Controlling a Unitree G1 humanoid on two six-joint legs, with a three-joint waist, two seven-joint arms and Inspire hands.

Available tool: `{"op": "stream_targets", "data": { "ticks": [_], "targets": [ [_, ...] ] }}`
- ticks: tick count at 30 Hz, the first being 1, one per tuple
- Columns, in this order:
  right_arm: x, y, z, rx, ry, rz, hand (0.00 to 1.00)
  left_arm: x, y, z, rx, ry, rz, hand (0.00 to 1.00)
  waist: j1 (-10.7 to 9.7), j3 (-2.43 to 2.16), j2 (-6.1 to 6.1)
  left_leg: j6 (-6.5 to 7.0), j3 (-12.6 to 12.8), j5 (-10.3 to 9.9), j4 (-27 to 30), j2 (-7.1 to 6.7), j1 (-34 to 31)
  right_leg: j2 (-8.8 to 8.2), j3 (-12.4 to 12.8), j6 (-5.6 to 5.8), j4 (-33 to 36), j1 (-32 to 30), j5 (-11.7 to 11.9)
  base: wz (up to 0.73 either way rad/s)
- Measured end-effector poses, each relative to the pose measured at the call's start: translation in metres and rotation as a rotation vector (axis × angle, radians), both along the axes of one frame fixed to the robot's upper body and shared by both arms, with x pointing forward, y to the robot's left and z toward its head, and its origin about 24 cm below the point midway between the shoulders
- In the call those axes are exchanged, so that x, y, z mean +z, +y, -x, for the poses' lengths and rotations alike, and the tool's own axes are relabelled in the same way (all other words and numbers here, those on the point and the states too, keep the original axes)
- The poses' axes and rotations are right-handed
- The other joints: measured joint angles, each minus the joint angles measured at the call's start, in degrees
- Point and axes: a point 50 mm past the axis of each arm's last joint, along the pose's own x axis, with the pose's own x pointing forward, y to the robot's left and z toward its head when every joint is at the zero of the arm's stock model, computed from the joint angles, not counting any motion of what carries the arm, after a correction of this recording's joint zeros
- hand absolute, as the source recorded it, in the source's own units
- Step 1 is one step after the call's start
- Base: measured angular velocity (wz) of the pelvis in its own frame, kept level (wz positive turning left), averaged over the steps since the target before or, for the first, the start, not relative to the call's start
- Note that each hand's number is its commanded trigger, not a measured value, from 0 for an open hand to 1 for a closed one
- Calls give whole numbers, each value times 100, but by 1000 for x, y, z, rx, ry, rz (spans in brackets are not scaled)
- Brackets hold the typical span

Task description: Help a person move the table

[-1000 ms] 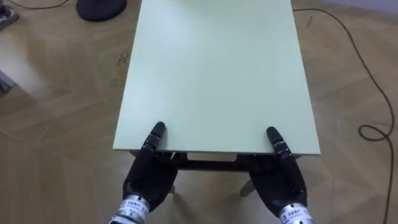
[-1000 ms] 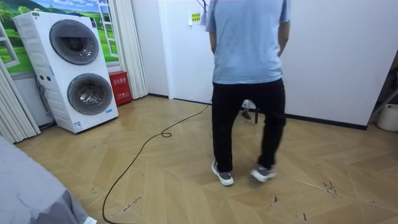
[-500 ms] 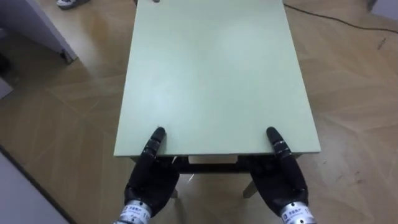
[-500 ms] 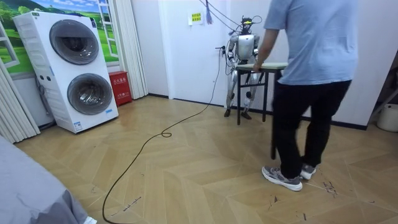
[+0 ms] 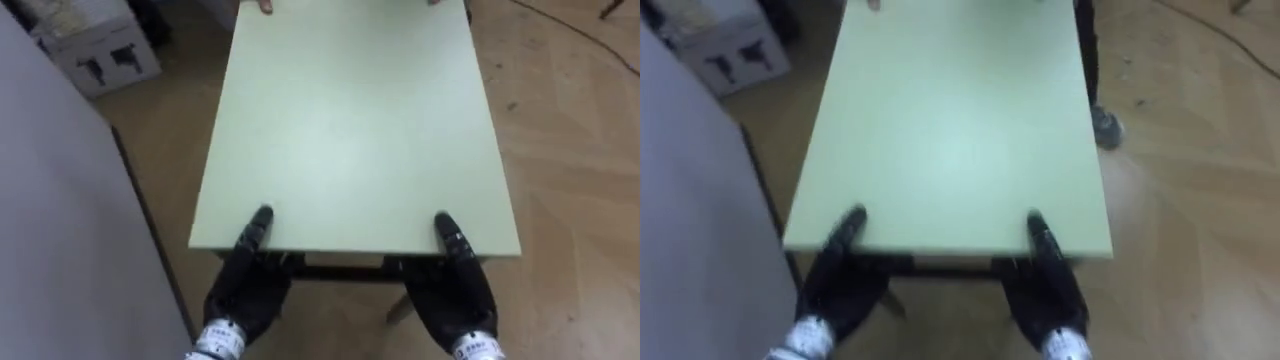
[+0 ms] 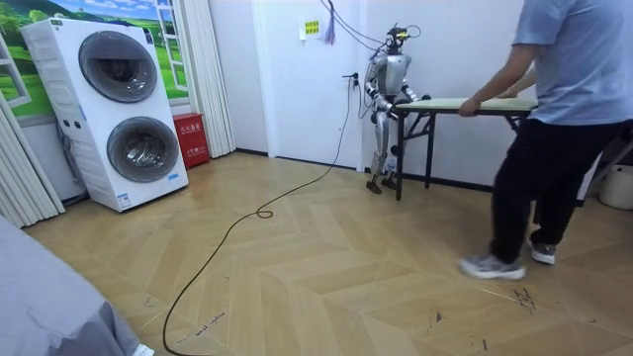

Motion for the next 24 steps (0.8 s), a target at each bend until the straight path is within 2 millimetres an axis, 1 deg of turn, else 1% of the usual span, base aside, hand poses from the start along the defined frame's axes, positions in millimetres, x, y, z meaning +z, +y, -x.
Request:
{"op": "stream_targets", "data": {
  "ticks": [1, 2, 3, 4, 5, 7, 8, 9, 10, 11, 13, 15, 18, 21, 24],
  "targets": [
    [0, 1, 0, 4, 2, 0, 100, 0, 1, 0, 2, 0, -3, 100, 76, -1, -3, -18, -62, 19, -88, 8, 83, 37, -67, -9, -175, 149, 41, 28],
    [0, 2, 0, 7, 8, -3, 100, 0, 3, 0, 4, 1, -7, 100, 128, -3, -7, -31, -133, 29, -156, 10, 151, 56, -187, -26, -338, 301, 71, 31],
    [-1, 3, 1, 10, 9, -4, 100, 0, 4, 1, 6, 1, -10, 100, 135, -5, -11, -39, -168, 36, -190, 9, 185, 61, -238, -29, -375, 375, 83, 44],
    [-1, 4, 1, 15, 11, -7, 100, 0, 6, 0, 9, -3, -13, 100, 139, -5, -13, -52, -201, 45, -227, 19, 213, 72, -375, -36, -530, 503, 101, 42],
    [-1, 5, 1, 17, 12, -8, 100, 0, 6, 0, 9, -6, -14, 100, 135, -5, -13, -52, -194, 45, -236, 31, 215, 76, -454, -40, -584, 558, 110, 58],
    [-2, 7, 2, 25, 18, -13, 100, 0, 9, 1, 7, -9, -26, 100, 87, -5, -11, -50, -127, 47, -267, 66, 211, 85, -722, -60, -761, 750, 126, 67],
    [-2, 8, 3, 24, 20, -15, 100, 0, 10, 1, 7, -8, -26, 100, 54, -5, -11, -42, 25, 51, -273, 112, 213, 83, -876, -59, -830, 843, 126, 62],
    [-2, 7, 3, 23, 20, -15, 100, 0, 9, 1, 5, -7, -25, 100, 56, -6, -12, -41, 115, 52, -277, 135, 211, 82, -934, -59, -837, 863, 126, 58],
    [-2, 7, 2, 22, 18, -16, 100, 0, 9, 1, 4, -7, -23, 100, 71, -5, -13, -36, 245, 54, -278, 173, 188, 91, -965, -56, -841, 863, 124, 49],
    [-1, 6, 1, 23, 17, -13, 100, 0, 9, 1, 3, -5, -21, 100, 97, -6, -13, -32, 295, 56, -270, 197, 149, 106, -991, -52, -844, 859, 120, 45],
    [-1, 7, 0, 25, 17, -9, 100, -1, 9, 2, 6, -2, -18, 100, 112, -5, -14, -11, 253, 71, -278, 194, 115, 113, -1113, -57, -849, 861, 113, 39],
    [0, 7, -2, 27, 20, -7, 100, -1, 9, 3, 11, 0, -15, 100, 182, -5, -13, -9, 225, 74, -281, 190, 98, 126, -1135, -57, -849, 872, 103, 32],
    [0, 7, -3, 31, 25, -7, 100, -1, 10, 3, 14, 4, -15, 100, 175, -3, -6, -6, 227, 76, -253, 198, 49, 132, -1197, -52, -842, 913, 94, 41],
    [1, 8, -6, 39, 19, 8, 100, -1, 11, 3, 20, 6, -9, 100, 139, -4, -3, 24, 239, 59, -158, 210, -77, 134, -1185, -37, -814, 877, 71, 27],
    [2, 7, -9, 38, 20, 19, 100, -2, 8, 4, 34, 18, 5, 100, 141, -2, 23, 74, 182, 31, -84, 175, -124, 92, -1193, 3, -700, 828, 44, 12]
  ]
}}
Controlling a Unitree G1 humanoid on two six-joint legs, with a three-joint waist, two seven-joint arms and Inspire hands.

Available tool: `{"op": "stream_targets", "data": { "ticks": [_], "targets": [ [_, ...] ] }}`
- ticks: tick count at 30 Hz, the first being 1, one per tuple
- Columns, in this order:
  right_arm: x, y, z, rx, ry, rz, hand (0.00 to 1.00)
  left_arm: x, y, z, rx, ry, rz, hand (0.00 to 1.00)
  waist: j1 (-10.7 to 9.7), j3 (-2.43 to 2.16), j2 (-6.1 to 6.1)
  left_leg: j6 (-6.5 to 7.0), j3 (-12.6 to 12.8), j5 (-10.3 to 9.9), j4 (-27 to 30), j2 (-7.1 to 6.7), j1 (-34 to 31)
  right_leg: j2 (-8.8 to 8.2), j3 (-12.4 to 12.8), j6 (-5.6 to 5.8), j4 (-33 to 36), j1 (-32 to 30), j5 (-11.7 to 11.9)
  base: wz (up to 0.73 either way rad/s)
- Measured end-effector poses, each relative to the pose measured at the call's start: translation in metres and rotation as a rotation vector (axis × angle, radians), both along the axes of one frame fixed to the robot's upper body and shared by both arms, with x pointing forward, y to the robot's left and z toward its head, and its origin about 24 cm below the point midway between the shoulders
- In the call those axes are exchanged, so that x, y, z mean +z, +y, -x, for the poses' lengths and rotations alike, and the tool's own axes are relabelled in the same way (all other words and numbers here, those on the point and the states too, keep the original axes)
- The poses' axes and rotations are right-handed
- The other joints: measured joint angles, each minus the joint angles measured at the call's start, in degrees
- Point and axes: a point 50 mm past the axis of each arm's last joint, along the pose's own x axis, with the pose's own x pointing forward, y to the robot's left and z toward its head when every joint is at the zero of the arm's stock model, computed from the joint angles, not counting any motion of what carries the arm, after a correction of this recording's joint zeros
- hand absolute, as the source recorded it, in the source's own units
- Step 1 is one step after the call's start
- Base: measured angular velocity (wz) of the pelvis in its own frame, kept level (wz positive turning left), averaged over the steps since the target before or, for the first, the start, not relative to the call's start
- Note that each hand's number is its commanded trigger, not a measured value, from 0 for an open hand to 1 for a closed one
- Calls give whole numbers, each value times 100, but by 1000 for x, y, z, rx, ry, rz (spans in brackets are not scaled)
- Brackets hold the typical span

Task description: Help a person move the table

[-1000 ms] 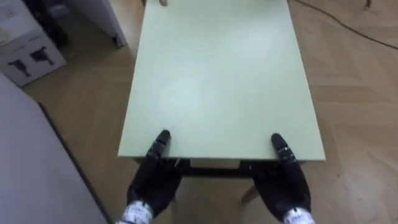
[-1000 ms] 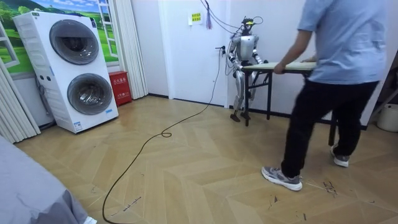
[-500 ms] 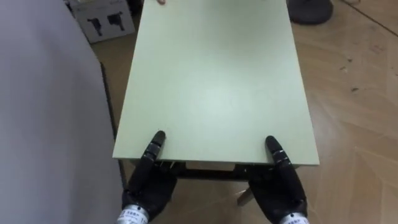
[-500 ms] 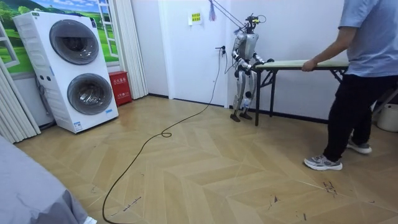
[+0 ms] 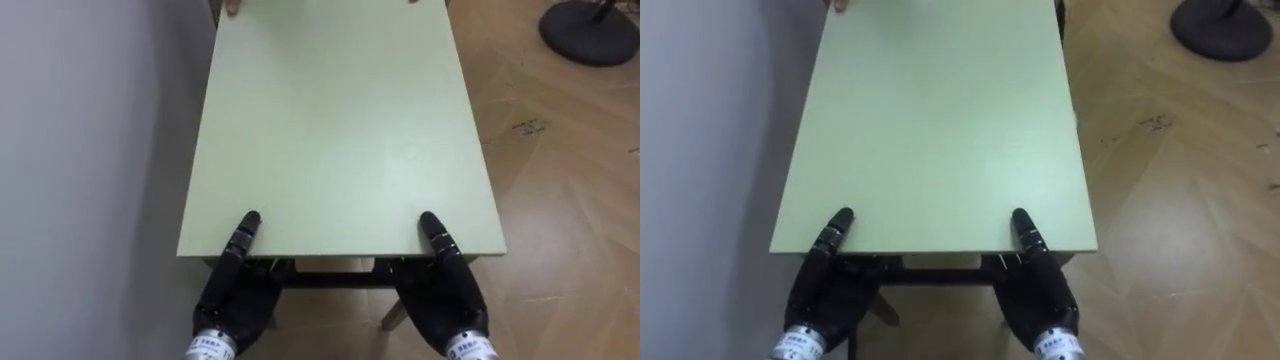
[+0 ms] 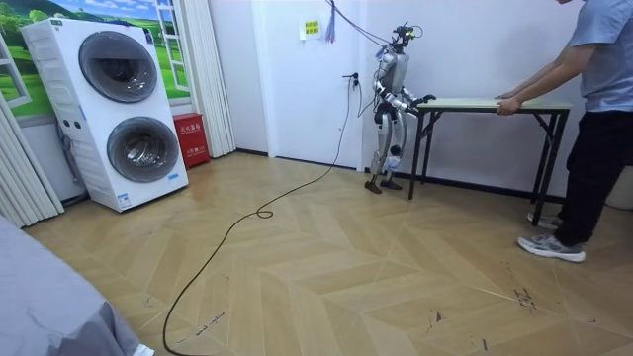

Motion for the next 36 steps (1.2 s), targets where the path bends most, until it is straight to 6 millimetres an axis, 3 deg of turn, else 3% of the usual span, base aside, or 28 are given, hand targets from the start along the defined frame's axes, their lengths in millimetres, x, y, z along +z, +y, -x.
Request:
{"op": "stream_targets", "data": {
  "ticks": [5, 11, 13, 14, 15, 19, 36],
  "targets": [
    [-2, -2, 1, -11, 37, 13, 100, -3, -5, 1, 3, 45, 2, 100, 1, 2, 19, 112, -74, -75, 78, -158, 114, -177, 201, 125, 428, -74, -194, 11],
    [-3, -5, 2, -12, 58, 24, 100, -7, -7, 4, -4, 70, 2, 100, 0, 4, 36, 207, -47, -137, 116, -257, 124, -362, 883, 228, 1158, -584, -298, 2],
    [-3, -7, 2, -12, 60, 28, 100, -7, -9, 4, -10, 75, 2, 100, -45, 3, 41, 227, -49, -163, 162, -301, 124, -503, 995, 262, 1045, -760, -262, 11],
    [-3, -7, 2, -12, 65, 30, 100, -8, -10, 5, -15, 82, 2, 100, -71, 4, 45, 223, -44, -220, 247, -310, 121, -563, 1051, 307, 888, -861, -97, 11],
    [-4, -6, 2, -12, 69, 31, 100, -9, -11, 6, -16, 86, 2, 100, -75, 8, 60, 216, -49, -254, 301, -308, 125, -570, 1049, 360, 876, -901, -29, 5],
    [-7, -9, 6, -15, 94, 45, 100, -16, -10, 10, -18, 114, -4, 100, -88, -6, 116, 191, -38, -286, 302, -278, 161, -538, 1032, 339, 885, -838, 18, -1],
    [-24, -3, 15, -8, 144, 47, 100, -36, -5, 24, -49, 139, -26, 100, -91, -39, 115, 137, 41, -349, 57, -185, 578, -388, 1109, 346, 549, -480, 183, -4]
  ]
}}
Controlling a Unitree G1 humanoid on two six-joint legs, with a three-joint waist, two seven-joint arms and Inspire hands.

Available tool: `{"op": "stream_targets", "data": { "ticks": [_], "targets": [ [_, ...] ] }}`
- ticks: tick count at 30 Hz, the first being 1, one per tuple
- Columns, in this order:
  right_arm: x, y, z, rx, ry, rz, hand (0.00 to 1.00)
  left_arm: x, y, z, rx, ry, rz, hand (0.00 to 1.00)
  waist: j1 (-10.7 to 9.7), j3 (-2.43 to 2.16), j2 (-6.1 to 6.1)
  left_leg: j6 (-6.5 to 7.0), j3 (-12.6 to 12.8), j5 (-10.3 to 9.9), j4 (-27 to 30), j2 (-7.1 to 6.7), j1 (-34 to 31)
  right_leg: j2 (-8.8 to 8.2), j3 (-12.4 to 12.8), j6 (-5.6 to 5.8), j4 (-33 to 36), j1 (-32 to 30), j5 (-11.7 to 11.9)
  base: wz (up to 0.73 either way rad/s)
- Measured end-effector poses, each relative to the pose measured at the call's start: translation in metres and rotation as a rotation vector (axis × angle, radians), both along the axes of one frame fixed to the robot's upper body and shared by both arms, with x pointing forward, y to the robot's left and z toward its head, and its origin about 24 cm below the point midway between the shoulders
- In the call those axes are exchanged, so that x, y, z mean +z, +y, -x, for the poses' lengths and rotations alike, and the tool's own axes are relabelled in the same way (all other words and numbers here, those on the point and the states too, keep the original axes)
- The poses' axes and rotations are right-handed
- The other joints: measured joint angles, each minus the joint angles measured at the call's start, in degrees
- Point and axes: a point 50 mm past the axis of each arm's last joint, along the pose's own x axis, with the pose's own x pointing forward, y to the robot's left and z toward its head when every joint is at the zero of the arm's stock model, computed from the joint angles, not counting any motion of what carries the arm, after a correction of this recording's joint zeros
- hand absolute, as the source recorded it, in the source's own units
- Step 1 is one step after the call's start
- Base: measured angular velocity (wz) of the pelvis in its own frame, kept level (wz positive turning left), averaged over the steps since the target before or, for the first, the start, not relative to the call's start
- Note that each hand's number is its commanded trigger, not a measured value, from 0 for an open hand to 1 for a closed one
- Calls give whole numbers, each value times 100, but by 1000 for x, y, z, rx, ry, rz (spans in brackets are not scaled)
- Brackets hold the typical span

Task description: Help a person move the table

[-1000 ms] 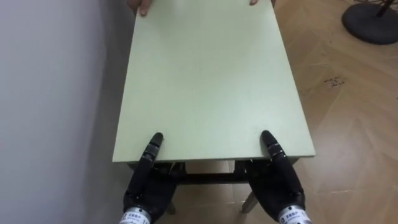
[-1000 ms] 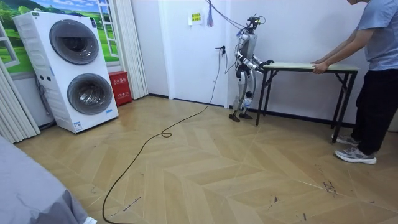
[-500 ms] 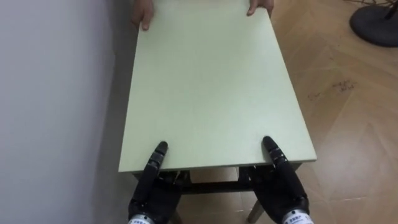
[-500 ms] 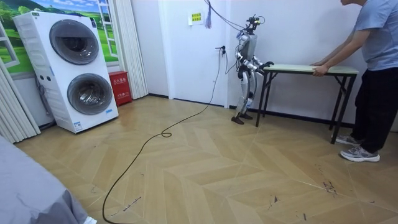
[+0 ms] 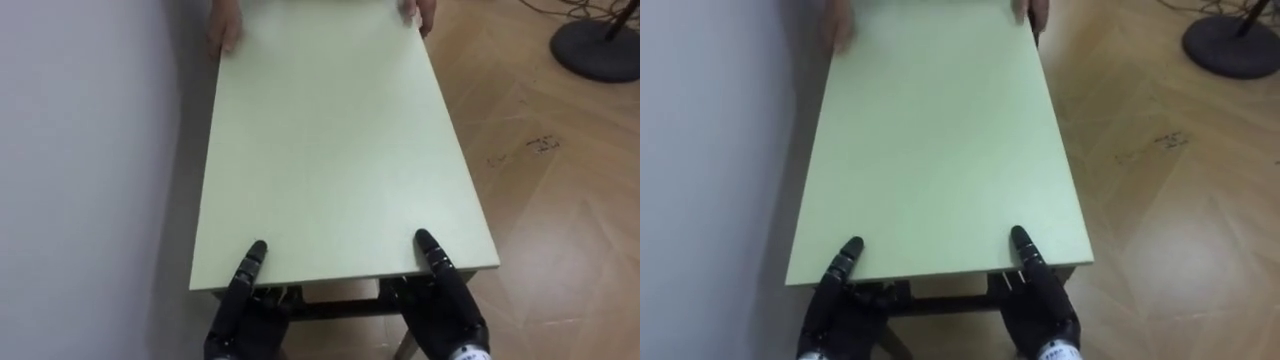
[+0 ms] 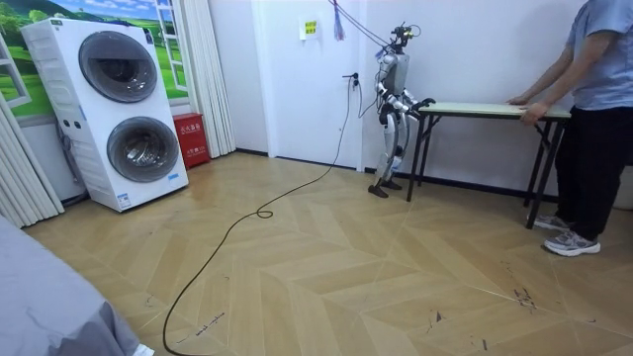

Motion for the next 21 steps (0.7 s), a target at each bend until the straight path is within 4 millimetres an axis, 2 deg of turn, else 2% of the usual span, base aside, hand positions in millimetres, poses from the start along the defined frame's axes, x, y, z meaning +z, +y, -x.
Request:
{"op": "stream_targets", "data": {
  "ticks": [2, 3, 4, 6, 7, 8, 10, 14, 17, 21],
  "targets": [
    [0, 0, 0, 2, -1, -1, 100, 0, 1, 0, -5, 1, -3, 100, -2, -2, 0, -1, 0, 1, 0, 1, -5, 0, 0, 0, 6, 29, 0, 0],
    [0, 0, 0, 2, -1, -1, 100, 0, 1, 0, -6, 1, -4, 97, -2, -2, 1, -1, 0, 1, 0, 2, -1, 1, 0, 0, 6, 34, 0, 0],
    [0, 0, 0, 3, 0, -2, 100, -1, 1, 0, -7, 2, -5, 59, -2, -3, 2, -1, -3, 0, 0, 2, 4, 3, -3, 0, 4, 42, 0, 0],
    [-1, 0, 0, 5, 2, -4, 62, -1, 1, 0, -7, 3, -6, 38, 2, -4, 2, -1, -4, 1, 0, 3, 8, 6, -6, 0, -1, 51, 0, 0],
    [-2, 0, 1, 8, 4, -5, 21, -2, 1, 1, -12, 6, -7, 19, 2, -7, 2, -4, -4, -2, 0, 5, 30, 9, -11, 0, -19, 75, 0, 0],
    [-3, 0, 1, 10, 6, -6, 0, -2, 2, 1, -17, 8, -12, 0, 2, -7, 3, -7, -4, -4, -2, 5, 49, 10, -20, 0, -33, 92, 0, 0],
    [-8, -1, 1, 19, 17, -5, 0, -7, 7, 5, -76, 10, -83, 0, -3, -56, -2, -15, -6, -26, -23, 10, 109, 9, -81, -3, -85, 138, 3, -7],
    [-14, -1, 2, 66, 18, 15, 0, -11, 17, 3, -256, -8, -273, 0, -60, -64, -22, -18, -5, -33, -41, 11, 189, 12, -59, -7, -72, 188, 8, -3],
    [-14, 1, 2, 86, 14, 20, 0, -12, 17, 1, -286, -21, -303, 0, -148, -66, -34, -18, -6, -33, -41, 11, 190, 12, -56, -5, -73, 183, 15, 0],
    [-14, 1, 3, 90, 15, 19, 0, -11, 17, -1, -306, -41, -316, 0, -156, -75, -63, -19, -5, -33, -41, 12, 191, 13, -61, -5, -75, 185, 15, 0]
  ]
}}
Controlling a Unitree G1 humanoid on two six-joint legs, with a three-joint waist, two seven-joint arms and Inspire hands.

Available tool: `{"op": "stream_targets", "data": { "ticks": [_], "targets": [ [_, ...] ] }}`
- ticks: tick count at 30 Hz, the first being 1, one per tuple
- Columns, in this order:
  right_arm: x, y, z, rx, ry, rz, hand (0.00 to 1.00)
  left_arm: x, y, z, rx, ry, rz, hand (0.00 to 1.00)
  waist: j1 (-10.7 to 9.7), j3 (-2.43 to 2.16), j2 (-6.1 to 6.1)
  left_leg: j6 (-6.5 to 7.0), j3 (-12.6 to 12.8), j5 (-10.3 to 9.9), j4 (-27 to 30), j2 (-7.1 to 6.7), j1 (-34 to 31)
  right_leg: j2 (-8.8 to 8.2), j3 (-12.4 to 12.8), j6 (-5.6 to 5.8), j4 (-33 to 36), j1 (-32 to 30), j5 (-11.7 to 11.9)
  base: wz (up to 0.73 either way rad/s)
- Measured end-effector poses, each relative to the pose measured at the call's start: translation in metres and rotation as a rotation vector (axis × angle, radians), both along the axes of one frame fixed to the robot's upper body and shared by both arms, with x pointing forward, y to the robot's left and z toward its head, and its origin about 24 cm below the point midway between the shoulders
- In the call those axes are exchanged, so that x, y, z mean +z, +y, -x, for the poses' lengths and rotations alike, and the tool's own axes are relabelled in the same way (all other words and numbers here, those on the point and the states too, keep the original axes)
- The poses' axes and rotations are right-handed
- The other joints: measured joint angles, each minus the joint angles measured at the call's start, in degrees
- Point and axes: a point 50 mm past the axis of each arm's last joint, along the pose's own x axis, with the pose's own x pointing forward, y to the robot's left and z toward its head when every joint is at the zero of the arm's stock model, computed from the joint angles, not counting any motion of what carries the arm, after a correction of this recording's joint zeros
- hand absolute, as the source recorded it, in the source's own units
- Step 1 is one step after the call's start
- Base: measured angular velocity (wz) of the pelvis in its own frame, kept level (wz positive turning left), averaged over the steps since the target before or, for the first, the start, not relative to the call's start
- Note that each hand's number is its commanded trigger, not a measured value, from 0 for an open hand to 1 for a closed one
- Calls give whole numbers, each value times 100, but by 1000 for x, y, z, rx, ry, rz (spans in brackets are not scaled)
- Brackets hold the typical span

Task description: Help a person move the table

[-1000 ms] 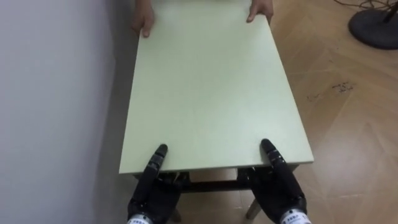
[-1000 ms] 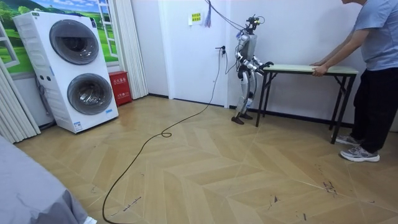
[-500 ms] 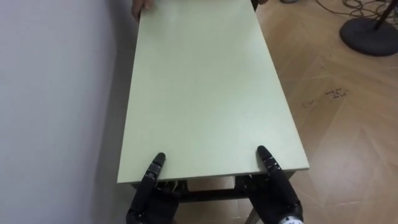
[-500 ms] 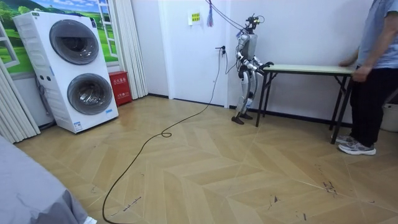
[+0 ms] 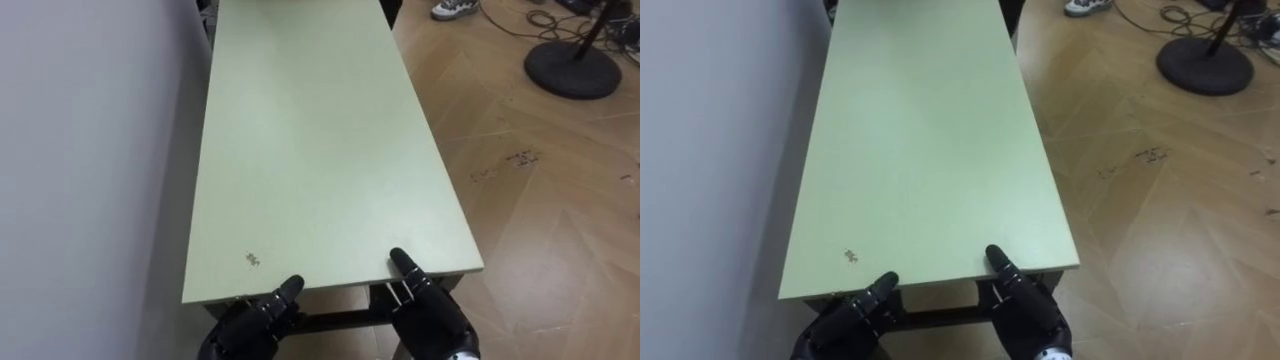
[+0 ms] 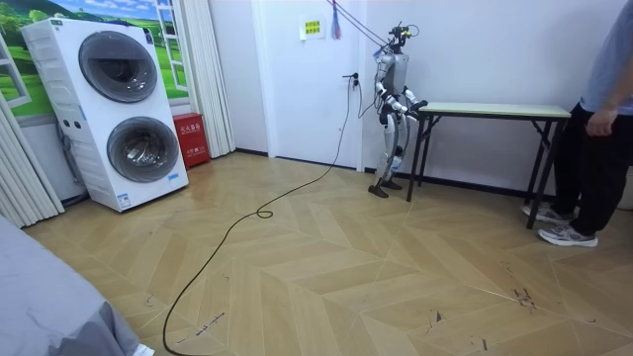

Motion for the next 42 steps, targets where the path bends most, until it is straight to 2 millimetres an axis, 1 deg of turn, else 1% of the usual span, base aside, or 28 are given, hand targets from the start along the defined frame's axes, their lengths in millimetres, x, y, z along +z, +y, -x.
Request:
{"op": "stream_targets", "data": {
  "ticks": [3, 5, 9, 11, 13, 15, 18, 19, 21, 22, 23, 24, 25, 26, 28, 29, 30, 31, 34, 37, 39, 40, 42],
  "targets": [
    [-1, 1, 1, 16, 9, -8, 0, -4, 1, 0, -34, 12, -45, 0, -10, -8, -30, -1, 3, -1, -1, 1, 4, 1, 2, 0, 2, 2, 0, 0],
    [-1, 2, 1, 32, 8, 1, 0, -11, 1, 7, -65, 62, -77, 0, -41, -12, -44, 7, 15, -5, 5, 6, 5, -4, -19, 0, -1, 8, 0, 0],
    [-6, 1, 6, 69, 20, 26, 0, -15, 2, 12, -89, 92, -99, 0, -49, -4, -57, 9, 14, -42, 14, 9, 56, -1, -31, 0, -4, 49, 0, 0],
    [-10, -1, 9, 85, 36, 44, 0, -16, 3, 12, -100, 92, -115, 0, -47, 0, -41, 14, -2, -71, 15, 9, 94, 3, -43, 0, -12, 81, 0, 0],
    [-12, -4, 11, 135, 28, 85, 0, -19, 4, 16, -129, 103, -148, 0, -62, -14, -17, 17, -32, -99, 25, 9, 107, 14, -53, 0, -29, 123, 1, 5],
    [-12, -9, 11, 160, 9, 117, 0, -22, 6, 19, -148, 115, -169, 0, -62, -14, -14, 41, -51, -90, 17, 9, 117, 21, -49, 0, -25, 131, 1, 4],
    [-18, -14, 13, 211, 2, 161, 0, -33, 13, 31, -166, 180, -210, 0, -59, -9, -35, 20, -93, -104, -32, 18, 251, 43, -26, -1, -13, 209, 1, 2],
    [-18, -16, 14, 237, -11, 182, 0, -37, 17, 36, -167, 208, -222, 0, -58, -23, -47, 10, -104, -109, -65, 22, 285, 52, -14, -1, -1, 221, 0, 0],
    [-20, -19, 16, 267, -20, 202, 0, -42, 21, 42, -158, 243, -234, 0, -42, -29, -67, -2, -106, -111, -98, 52, 314, 49, -32, -2, 9, 221, 1, 0],
    [-22, -20, 18, 279, -22, 199, 0, -44, 24, 46, -148, 261, -238, 0, -34, -28, -75, -14, -133, -112, -112, 87, 341, 58, -22, -12, 1, 222, 8, -7],
    [-22, -19, 19, 300, -28, 202, 0, -45, 27, 48, -144, 270, -245, 0, -21, -9, -97, -32, -212, -117, -122, 88, 371, 69, -26, -13, -160, 203, 9, -6],
    [-22, -19, 20, 312, -30, 203, 0, -45, 28, 49, -142, 273, -249, 0, -23, 9, -102, -48, -251, -126, -124, 88, 390, 71, -50, -31, -311, 199, 41, 6],
    [-25, -19, 23, 326, -31, 197, 0, -46, 31, 51, -143, 284, -257, 0, -47, 23, -132, -76, -306, -143, -133, 83, 430, 57, -150, -37, -588, 177, 282, 34],
    [-28, -20, 28, 345, -26, 200, 0, -49, 34, 55, -141, 305, -263, 0, -134, 19, -163, -111, -426, -163, -154, 98, 469, 52, -337, -30, -593, 214, 428, 40],
    [-32, -21, 35, 380, -21, 210, 0, -51, 37, 59, -130, 324, -264, 0, -162, -28, -149, -154, -432, -187, -206, 143, 496, 72, -521, -30, -610, 332, 438, 12],
    [-33, -22, 36, 396, -24, 223, 0, -52, 38, 60, -126, 329, -265, 0, -164, -32, -149, -166, -403, -194, -202, 167, 498, 75, -547, -31, -603, 335, 439, -5],
    [-34, -22, 39, 424, -30, 241, 0, -54, 41, 64, -123, 342, -271, 0, -167, -40, -126, -183, -394, -205, -203, 195, 500, 81, -628, -34, -604, 350, 441, 3],
    [-35, -23, 40, 434, -34, 247, 0, -56, 43, 68, -120, 363, -276, 0, -184, -37, -123, -191, -394, -209, -209, 211, 512, 85, -648, -34, -604, 369, 441, 11],
    [-38, -26, 48, 461, -21, 265, 0, -59, 47, 71, -110, 382, -293, 0, -184, -14, -145, -193, -400, -211, -274, 217, 600, 88, -638, -33, -589, 413, 440, 5],
    [-43, -28, 52, 474, 8, 275, 0, -59, 48, 71, -103, 378, -305, 0, -146, -14, -180, -191, -404, -210, -294, 210, 615, 84, -627, -33, -584, 413, 440, 0],
    [-49, -32, 60, 508, 75, 309, 0, -59, 50, 72, -101, 378, -317, 0, -116, -18, -194, -190, -403, -211, -305, 210, 634, 78, -634, -34, -555, 410, 440, -3],
    [-49, -36, 57, 516, 78, 342, 0, -59, 51, 72, -93, 375, -320, 0, -73, 24, -207, -189, -380, -212, -310, 208, 642, 74, -642, -34, -528, 391, 439, 0],
    [-51, -39, 59, 523, 96, 360, 0, -60, 53, 74, -84, 380, -325, 0, -37, 31, -211, -182, -396, -218, -315, 209, 663, 68, -640, -34, -479, 382, 439, 0]
  ]
}}
